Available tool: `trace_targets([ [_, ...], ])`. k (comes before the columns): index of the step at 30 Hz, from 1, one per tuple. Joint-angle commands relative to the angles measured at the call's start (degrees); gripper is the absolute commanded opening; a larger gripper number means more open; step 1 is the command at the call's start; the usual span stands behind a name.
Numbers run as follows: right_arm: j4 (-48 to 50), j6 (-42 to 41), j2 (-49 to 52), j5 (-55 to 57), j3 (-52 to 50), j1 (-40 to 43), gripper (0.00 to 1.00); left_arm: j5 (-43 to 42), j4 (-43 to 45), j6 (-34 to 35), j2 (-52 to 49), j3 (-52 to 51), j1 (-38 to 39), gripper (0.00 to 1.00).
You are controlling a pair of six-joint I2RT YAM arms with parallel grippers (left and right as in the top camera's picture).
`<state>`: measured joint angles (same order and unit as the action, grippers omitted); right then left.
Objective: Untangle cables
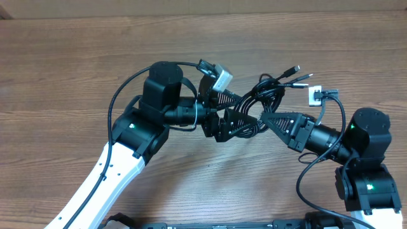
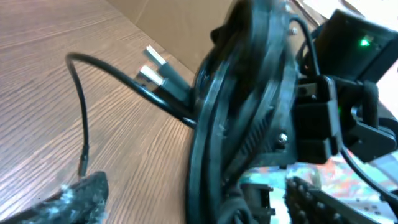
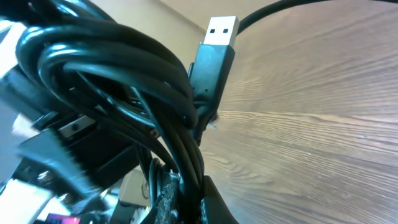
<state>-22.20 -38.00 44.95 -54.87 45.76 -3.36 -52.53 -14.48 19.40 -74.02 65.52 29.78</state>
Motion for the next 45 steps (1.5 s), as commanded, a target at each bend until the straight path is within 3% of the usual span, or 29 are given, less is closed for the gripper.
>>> trace_targets([
  [1, 0.2, 1.0, -0.4, -3.0, 1.5, 0.1, 0.04, 1.1, -0.1, -1.6, 0.1, 0.6, 0.6, 0.67],
  [5, -0.1, 2.5, -0.4, -5.4, 1.5, 0.1, 0.04, 2.6, 0.0, -1.6, 0.1, 0.6, 0.6, 0.29],
  [7, -0.9, 2.7, -0.4, -5.7, 1.5, 0.1, 0.04, 4.0, 0.0, -1.1, 0.1, 0.6, 0.6, 0.04],
  [18, -4.7, 13.4, -0.4, -13.1, 1.5, 0.1, 0.04, 16.9, -0.3, 10.8, 0.1, 0.6, 0.6, 0.04],
  [23, -4.7, 18.6, -0.4, -18.0, 1.5, 0.1, 0.04, 19.7, -0.3, 15.3, 0.1, 0.6, 0.6, 0.04],
  [29, -4.7, 19.5, -0.4, -18.3, 1.5, 0.1, 0.06, 19.9, -0.3, 17.1, 0.1, 0.6, 0.6, 0.04],
  [31, -4.7, 19.4, -0.4, -17.5, 1.5, 0.1, 0.26, 19.1, 0.4, 17.0, 0.2, 0.6, 0.6, 0.04],
  [34, -5.2, 17.2, -0.4, -14.6, 1.5, 0.1, 0.71, 15.7, 3.2, 14.4, 0.3, 0.7, 0.6, 0.04],
  [35, -5.3, 16.3, -0.4, -13.1, 1.5, 0.1, 0.77, 15.0, 4.0, 13.8, 0.4, 0.7, 0.6, 0.04],
  [37, -5.4, 15.2, -0.4, -11.1, 1.5, 0.1, 0.82, 15.1, 4.2, 13.5, 0.8, 0.7, 0.6, 0.04],
  [45, -3.3, 10.9, -0.4, -5.1, 1.5, 0.1, 0.82, 13.7, 4.0, 10.5, 1.3, 0.7, 0.6, 0.04],
])
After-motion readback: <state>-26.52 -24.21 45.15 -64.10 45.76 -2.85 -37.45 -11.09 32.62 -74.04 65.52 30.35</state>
